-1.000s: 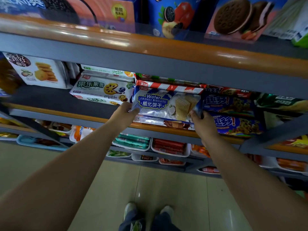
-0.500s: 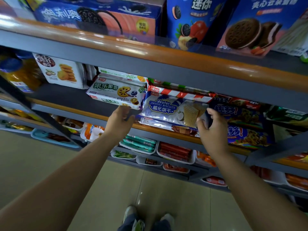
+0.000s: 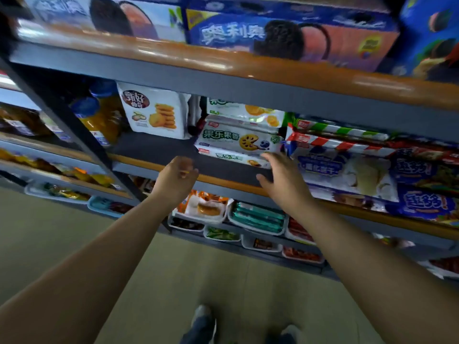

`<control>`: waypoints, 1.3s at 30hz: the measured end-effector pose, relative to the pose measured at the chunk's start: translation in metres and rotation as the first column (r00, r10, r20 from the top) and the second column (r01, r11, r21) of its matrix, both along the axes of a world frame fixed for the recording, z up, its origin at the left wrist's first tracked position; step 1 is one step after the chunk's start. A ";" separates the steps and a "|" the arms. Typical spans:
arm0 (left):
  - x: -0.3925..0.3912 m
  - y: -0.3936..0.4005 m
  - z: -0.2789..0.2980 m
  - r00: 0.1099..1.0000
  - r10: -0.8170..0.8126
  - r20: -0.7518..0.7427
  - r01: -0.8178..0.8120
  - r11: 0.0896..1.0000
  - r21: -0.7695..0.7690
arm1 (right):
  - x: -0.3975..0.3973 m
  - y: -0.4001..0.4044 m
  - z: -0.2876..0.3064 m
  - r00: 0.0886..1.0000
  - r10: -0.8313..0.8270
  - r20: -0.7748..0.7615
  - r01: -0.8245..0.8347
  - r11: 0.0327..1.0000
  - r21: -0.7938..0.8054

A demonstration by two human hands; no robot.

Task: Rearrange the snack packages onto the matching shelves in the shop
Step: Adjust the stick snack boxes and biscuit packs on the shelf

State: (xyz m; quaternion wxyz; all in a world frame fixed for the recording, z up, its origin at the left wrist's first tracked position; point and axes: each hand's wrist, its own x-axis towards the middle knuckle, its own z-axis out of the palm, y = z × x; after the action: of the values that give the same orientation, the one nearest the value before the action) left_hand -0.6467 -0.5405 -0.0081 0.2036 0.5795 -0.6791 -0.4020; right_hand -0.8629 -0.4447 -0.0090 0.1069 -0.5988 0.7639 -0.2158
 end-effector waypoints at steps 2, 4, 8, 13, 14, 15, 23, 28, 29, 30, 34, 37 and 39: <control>0.020 -0.013 -0.001 0.999 -0.023 -0.022 0.023 1.000 0.005 | 0.013 -0.031 -0.008 0.989 0.042 -0.140 -0.033 0.998 0.062; 0.037 -0.023 -0.003 0.999 -0.031 -0.027 0.031 1.000 -0.005 | 0.018 -0.060 -0.019 0.965 0.025 -0.263 0.006 0.993 0.116; 0.062 -0.036 -0.008 0.999 -0.052 -0.017 0.051 0.998 -0.020 | 0.017 -0.093 -0.047 0.949 -0.101 -0.298 0.174 0.958 0.229; 0.075 -0.047 -0.012 0.997 -0.061 -0.053 0.062 0.998 0.020 | 0.015 -0.104 -0.059 0.914 -0.169 -0.369 0.226 0.967 0.118; 0.075 -0.047 -0.013 0.996 -0.069 -0.050 0.070 0.997 0.025 | 0.016 -0.106 -0.059 0.907 -0.178 -0.381 0.237 0.965 0.113; 0.075 -0.047 -0.013 0.996 -0.078 -0.044 0.079 0.997 0.027 | 0.016 -0.107 -0.058 0.906 -0.186 -0.381 0.246 0.963 0.114; 0.019 -0.017 0.003 0.948 -0.316 -0.027 0.311 0.942 -0.123 | 0.028 -0.040 -0.002 0.991 -0.127 -0.048 0.113 0.967 -0.230; -0.066 0.039 0.014 0.823 -0.567 -0.032 0.552 0.811 -0.192 | -0.025 0.071 0.017 0.939 -0.338 0.064 0.340 0.884 -0.320; -0.084 0.054 0.015 0.790 -0.612 -0.038 0.595 0.780 -0.193 | -0.044 0.093 0.015 0.912 -0.404 0.072 0.406 0.863 -0.302; -0.103 0.069 0.016 0.760 -0.649 -0.043 0.632 0.752 -0.187 | -0.066 0.114 0.012 0.884 -0.464 0.060 0.461 0.840 -0.288; -0.175 0.124 0.013 0.692 -0.718 -0.079 0.706 0.696 -0.134 | -0.151 0.177 -0.004 0.751 -0.658 -0.055 0.653 0.753 -0.080; -0.222 0.157 0.009 0.665 -0.741 -0.094 0.732 0.671 -0.118 | -0.200 0.197 -0.018 0.732 -0.666 -0.146 0.681 0.725 0.106; -0.247 0.173 0.005 0.658 -0.748 -0.087 0.739 0.663 -0.119 | -0.224 0.198 -0.027 0.765 -0.616 -0.188 0.644 0.732 0.222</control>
State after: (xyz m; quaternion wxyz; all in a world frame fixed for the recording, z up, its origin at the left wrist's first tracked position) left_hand -0.8940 -0.3678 -0.0033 0.0860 0.2163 -0.8562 -0.4613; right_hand -1.0864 -0.2470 -0.0363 0.0700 -0.2939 0.9479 -0.1008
